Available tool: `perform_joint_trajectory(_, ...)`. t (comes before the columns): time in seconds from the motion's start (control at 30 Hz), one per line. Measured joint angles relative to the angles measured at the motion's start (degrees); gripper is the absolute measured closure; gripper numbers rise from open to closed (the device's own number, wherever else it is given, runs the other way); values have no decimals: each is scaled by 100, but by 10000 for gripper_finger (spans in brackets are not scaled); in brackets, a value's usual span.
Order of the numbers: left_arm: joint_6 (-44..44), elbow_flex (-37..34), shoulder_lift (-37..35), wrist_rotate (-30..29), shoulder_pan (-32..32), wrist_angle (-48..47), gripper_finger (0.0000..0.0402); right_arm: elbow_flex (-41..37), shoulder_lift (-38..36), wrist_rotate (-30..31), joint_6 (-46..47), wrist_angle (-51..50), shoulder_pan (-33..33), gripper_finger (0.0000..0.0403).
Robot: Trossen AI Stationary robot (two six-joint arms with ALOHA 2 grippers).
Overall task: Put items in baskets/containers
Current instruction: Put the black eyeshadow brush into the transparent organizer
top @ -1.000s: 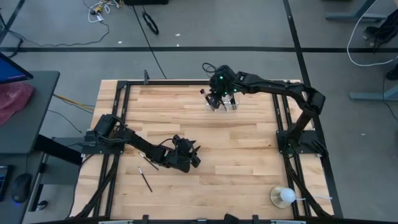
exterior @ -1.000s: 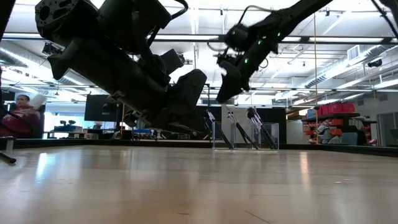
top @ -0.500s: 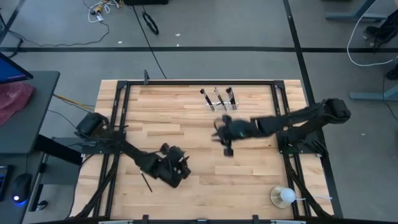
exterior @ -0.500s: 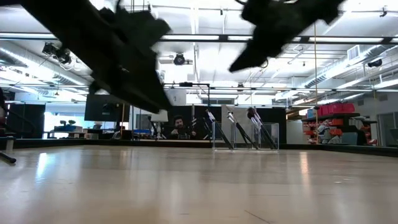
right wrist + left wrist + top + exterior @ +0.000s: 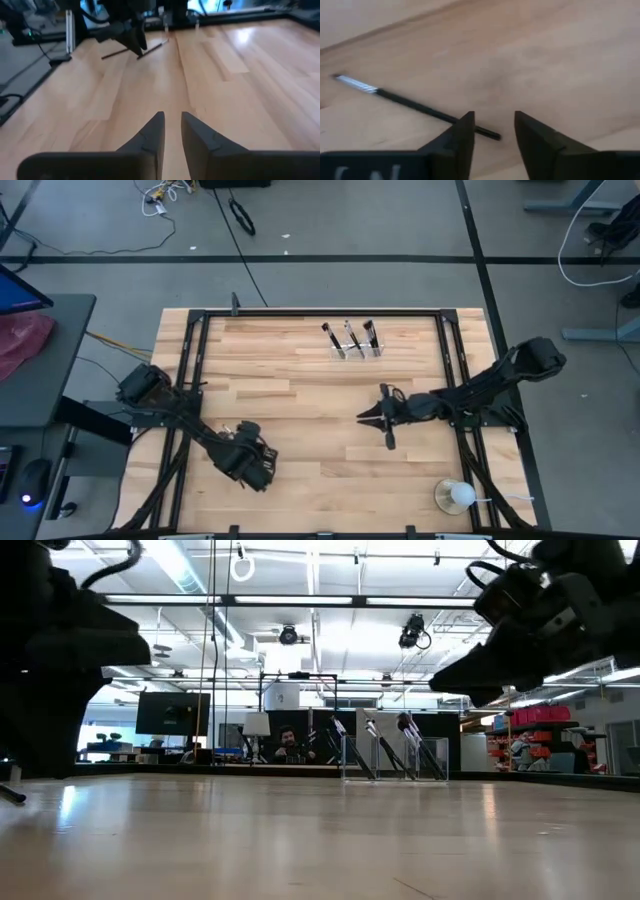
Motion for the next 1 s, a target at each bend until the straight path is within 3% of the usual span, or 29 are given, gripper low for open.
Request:
perform_joint_trajectory(0.23, -907, 7, 0, 26, -207, -478, 150, -331, 2, 176, 0, 528, -7, 340)
perform_joint_trajectory(0.33, -1527, 7, 0, 143, -389, -814, 123, -331, 2, 177, 16, 533, -5, 340)
perform_joint_trajectory(0.6, -2613, -292, 0, 0, -611, -1286, 137, -331, 2, 178, 19, 536, -6, 340)
perform_joint_trajectory(0.83, -2714, -1190, -47, -486, -456, -34, 152, -331, 2, 185, 149, 539, -5, 340)
perform_joint_trajectory(1.0, -2590, -1296, -43, -610, -353, 47, 174, -331, 2, 185, 149, 559, -5, 340)
